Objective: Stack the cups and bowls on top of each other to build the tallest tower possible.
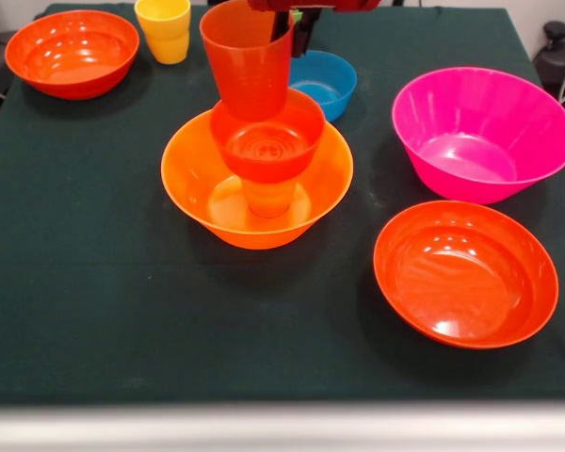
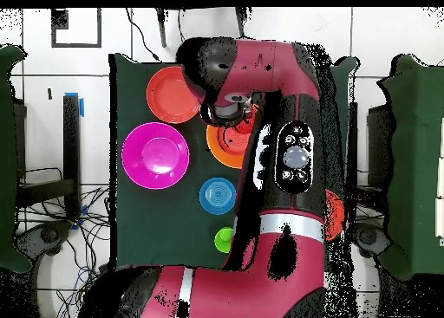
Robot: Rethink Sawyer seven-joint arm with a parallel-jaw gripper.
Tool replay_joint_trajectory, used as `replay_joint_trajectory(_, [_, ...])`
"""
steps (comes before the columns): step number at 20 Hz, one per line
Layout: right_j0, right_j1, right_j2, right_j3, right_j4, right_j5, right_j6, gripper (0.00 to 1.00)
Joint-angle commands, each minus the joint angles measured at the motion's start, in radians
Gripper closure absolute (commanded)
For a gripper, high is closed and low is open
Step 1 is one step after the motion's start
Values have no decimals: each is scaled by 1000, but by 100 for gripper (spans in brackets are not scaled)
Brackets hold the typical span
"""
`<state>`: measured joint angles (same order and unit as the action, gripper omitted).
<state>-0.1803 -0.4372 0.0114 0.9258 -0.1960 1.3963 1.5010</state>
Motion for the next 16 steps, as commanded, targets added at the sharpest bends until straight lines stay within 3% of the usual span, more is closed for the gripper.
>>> replay_joint_trajectory(1, [15,17,43,9,14,-6,130,100])
replay_joint_trajectory(16, [33,14,32,17,32,-5,152,100])
